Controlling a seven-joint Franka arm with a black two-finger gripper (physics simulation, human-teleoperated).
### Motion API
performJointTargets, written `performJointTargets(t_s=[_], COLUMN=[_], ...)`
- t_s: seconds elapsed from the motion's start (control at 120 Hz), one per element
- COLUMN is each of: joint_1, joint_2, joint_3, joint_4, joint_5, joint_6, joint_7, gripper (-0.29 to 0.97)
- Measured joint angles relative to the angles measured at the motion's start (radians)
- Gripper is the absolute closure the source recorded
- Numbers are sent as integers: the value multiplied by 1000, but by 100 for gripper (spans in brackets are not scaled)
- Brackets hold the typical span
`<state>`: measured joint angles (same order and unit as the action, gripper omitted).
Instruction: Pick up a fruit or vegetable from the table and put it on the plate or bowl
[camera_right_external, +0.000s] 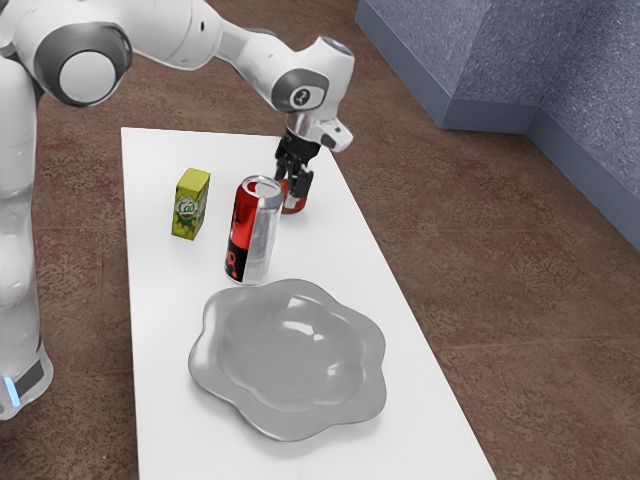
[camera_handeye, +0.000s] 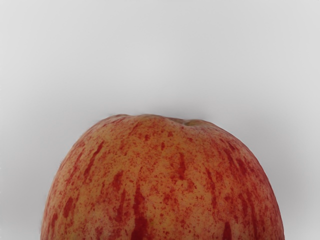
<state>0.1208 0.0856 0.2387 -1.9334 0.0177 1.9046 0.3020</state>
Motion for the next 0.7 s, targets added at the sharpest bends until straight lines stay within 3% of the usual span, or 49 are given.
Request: performJointTargets(t_s=[0.4, 0.7], joint_1=[3, 7], joint_2=[19, 19], joint_3=[1, 8], joint_4=[0, -2], joint_5=[-5, -29], joint_6=[20, 21], joint_7=[0, -2], gripper=[2, 29])
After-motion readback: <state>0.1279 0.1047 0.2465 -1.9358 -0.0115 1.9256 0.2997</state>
